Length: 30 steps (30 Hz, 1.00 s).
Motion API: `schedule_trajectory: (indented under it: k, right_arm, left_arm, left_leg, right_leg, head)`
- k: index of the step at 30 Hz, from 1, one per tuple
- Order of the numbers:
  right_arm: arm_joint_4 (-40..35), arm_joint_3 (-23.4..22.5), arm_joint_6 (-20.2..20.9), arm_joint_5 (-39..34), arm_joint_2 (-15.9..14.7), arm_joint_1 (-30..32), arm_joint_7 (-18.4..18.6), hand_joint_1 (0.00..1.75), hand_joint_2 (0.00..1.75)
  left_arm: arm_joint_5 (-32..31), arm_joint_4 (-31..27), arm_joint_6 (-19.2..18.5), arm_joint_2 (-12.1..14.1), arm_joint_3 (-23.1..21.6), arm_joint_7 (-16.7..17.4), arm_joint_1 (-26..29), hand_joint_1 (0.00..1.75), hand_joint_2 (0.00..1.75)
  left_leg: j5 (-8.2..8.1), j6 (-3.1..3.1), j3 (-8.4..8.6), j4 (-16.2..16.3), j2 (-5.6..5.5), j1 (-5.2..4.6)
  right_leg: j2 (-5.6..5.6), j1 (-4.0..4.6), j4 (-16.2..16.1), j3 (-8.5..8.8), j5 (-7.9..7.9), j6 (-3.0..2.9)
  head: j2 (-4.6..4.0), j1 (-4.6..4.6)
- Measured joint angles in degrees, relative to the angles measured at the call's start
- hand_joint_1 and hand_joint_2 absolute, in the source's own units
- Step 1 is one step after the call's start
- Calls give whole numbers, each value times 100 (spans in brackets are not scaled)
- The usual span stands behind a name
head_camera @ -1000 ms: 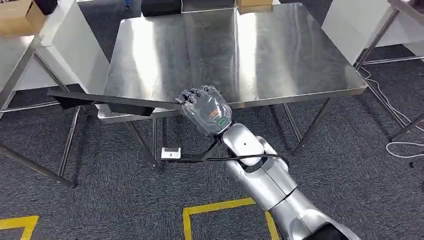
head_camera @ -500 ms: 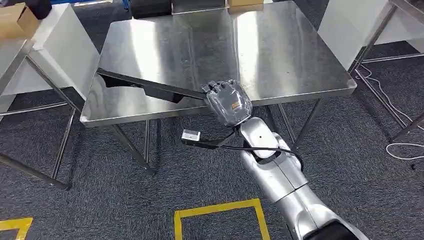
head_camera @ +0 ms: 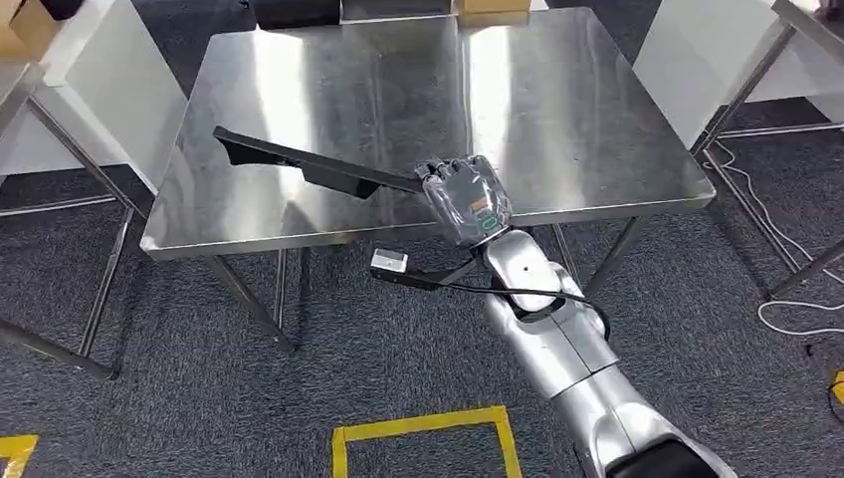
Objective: Take the parts from the cabinet and place them on the table.
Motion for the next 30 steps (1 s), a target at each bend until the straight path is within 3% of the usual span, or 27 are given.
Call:
schedule_trajectory:
  k: [1,3,4,5,6,8,9,10,11,13,16,19,20,21,22,24,25,26,28,30]
  right_arm:
    - [4,0,0,2,0,-9,-13,173,175]
    - [22,-4,-2,2,-22,6,-28,173,175]
    - [31,-4,-7,2,-35,47,-33,173,175]
    - [39,-4,-7,19,-37,83,-33,173,175]
    - [53,-2,-9,28,-41,121,-35,173,175]
    - [68,-2,-9,39,-41,142,-37,173,175]
    - [68,-2,-9,39,-41,135,-39,173,175]
    - [74,-2,-11,33,-39,129,-42,173,175]
    - [74,0,-13,39,-30,136,-48,173,175]
    - [76,-2,-13,39,-20,125,-50,173,175]
    - [74,-2,-11,50,-4,123,-50,173,175]
    - [77,0,0,52,42,122,-50,173,175]
    - [77,0,17,55,42,131,-50,173,175]
    - [79,2,24,59,42,144,-50,173,175]
    - [81,2,24,68,44,160,-50,173,175]
    - [79,0,26,72,59,166,-50,173,175]
    - [79,-2,26,72,70,164,-50,173,175]
    - [76,-4,28,72,74,147,-50,173,175]
    - [76,-4,31,85,83,158,-50,173,175]
    - [76,-4,31,85,83,158,-50,173,175]
  left_arm:
    - [0,0,15,-9,0,-15,-6,0,175]
    - [-4,0,39,-17,0,-9,-27,0,175]
    - [-9,0,61,-28,0,-9,-26,0,175]
    - [-9,0,74,-35,0,-7,-19,0,175]
    - [-9,0,77,-39,0,0,-14,0,175]
    - [-9,0,81,-52,4,2,-9,0,175]
    - [-9,0,81,-57,4,4,-12,0,175]
    - [-9,0,81,-55,13,22,-17,0,175]
    - [-9,0,81,-53,20,28,-20,0,175]
    - [-13,0,68,-57,20,63,-16,0,175]
    - [-37,0,20,-61,15,55,-16,0,175]
    - [-42,0,29,-35,17,59,-10,0,175]
    - [-42,0,31,-39,17,61,-2,0,175]
    - [-42,0,33,-39,20,61,2,0,175]
    - [-42,0,37,-37,20,61,0,0,175]
    - [-44,0,66,-26,20,61,0,0,175]
    - [-44,0,66,-28,22,61,-6,0,175]
    - [-48,0,66,-31,22,59,-17,0,175]
    - [-57,0,70,-31,22,57,-16,0,175]
    - [-57,0,70,-31,22,57,-16,0,175]
  left_leg:
    - [0,6,73,-72,-6,0]
    - [-41,-45,104,-83,-27,-1]
    - [-74,-76,121,-81,-45,-2]
    - [-101,-92,142,-80,-54,-2]
    - [-133,-113,179,-75,-68,2]
    - [-210,-169,260,-45,-91,12]
    - [-265,-202,284,2,-103,14]
    - [-332,-259,269,65,-111,-29]
    - [-349,-277,257,72,-118,-25]
    - [-367,-330,266,52,-114,9]
    - [-516,-446,184,260,-97,29]
    - [-1026,-582,-511,1547,-69,132]
    - [-1035,-606,-678,1769,-64,156]
    - [-910,-624,-713,1730,-61,186]
    - [-671,-628,-617,1441,-51,209]
    - [-69,-624,-137,402,-24,234]
    - [-110,-631,11,156,-17,228]
    - [-164,-606,94,66,-23,161]
    - [-204,-535,75,91,-42,142]
    - [-204,-535,75,91,-42,142]
  right_leg:
    - [2,-3,197,-98,-58,-7]
    - [2,-20,996,-596,-295,-29]
    - [2,-42,1429,-917,-395,-12]
    - [1,-56,1596,-1088,-377,22]
    - [0,-69,1468,-1114,-222,88]
    - [-3,-108,622,-829,313,242]
    - [-5,-125,86,-624,586,287]
    - [-4,-99,-51,-514,611,215]
    - [-3,-132,-83,-519,615,150]
    - [-2,-81,-80,-511,589,55]
    - [-6,-168,-137,-418,565,-62]
    - [-10,-169,-135,-350,506,-139]
    - [-10,-171,-135,-332,487,-133]
    - [-9,-175,-134,-308,470,-134]
    - [-6,-180,-134,-268,440,-110]
    - [-2,-206,-134,-160,371,-55]
    - [-1,-203,-148,-131,348,-22]
    - [0,-151,-147,-148,335,8]
    - [-3,-165,-174,-140,323,65]
    - [-3,-165,-174,-140,323,65]
  head:
    - [0,2]
    - [0,2]
    - [0,4]
    - [0,-2]
    - [0,4]
    - [0,6]
    - [0,4]
    - [0,2]
    - [0,-8]
    - [0,-4]
    - [0,-13]
    - [0,-37]
    - [0,-37]
    - [0,-35]
    - [0,-39]
    - [0,-39]
    - [0,-28]
    - [0,-42]
    - [0,-33]
    - [0,-33]
